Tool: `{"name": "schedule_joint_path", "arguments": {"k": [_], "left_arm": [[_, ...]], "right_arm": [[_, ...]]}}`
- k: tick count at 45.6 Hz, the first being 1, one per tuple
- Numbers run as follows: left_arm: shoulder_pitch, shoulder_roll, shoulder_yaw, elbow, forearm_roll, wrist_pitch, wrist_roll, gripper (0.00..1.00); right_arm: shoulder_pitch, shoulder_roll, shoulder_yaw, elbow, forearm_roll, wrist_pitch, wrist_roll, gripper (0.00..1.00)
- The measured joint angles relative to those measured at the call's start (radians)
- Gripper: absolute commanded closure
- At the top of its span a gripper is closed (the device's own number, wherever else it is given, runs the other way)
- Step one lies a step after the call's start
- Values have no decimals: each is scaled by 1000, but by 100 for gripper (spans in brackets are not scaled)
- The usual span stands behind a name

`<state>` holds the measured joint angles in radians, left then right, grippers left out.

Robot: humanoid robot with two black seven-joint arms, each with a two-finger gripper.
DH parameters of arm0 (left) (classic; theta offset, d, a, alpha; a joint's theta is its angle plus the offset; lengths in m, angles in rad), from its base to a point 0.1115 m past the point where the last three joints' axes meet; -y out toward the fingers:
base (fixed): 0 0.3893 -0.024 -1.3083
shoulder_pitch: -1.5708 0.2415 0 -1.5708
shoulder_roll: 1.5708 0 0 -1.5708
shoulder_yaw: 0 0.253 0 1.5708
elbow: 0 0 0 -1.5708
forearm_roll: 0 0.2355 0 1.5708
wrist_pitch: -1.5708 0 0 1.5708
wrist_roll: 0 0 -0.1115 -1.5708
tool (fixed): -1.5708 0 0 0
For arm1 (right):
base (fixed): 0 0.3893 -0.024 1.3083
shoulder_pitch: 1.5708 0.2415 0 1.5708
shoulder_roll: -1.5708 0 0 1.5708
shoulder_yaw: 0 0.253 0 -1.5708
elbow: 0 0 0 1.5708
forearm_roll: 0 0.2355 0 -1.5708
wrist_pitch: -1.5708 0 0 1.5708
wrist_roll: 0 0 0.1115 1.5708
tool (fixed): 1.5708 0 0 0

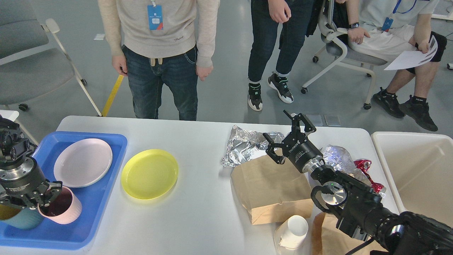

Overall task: Tidy desktop
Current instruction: 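Carry the cup with the left gripper and set it on the blue tray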

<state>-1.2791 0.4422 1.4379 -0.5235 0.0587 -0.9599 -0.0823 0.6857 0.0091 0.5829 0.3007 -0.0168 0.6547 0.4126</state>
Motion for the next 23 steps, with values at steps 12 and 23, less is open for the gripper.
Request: {"name": "schedule_joint_path", "arguments": {"k": [12, 23], "left_arm": [[31, -7, -48, 7, -1, 0, 5, 97], [40, -9, -51, 9, 1, 0, 8, 77]], "right_arm": [[0, 0, 0, 0, 0, -1, 0, 0], [0, 0, 0, 0, 0, -1, 0, 0]]}}
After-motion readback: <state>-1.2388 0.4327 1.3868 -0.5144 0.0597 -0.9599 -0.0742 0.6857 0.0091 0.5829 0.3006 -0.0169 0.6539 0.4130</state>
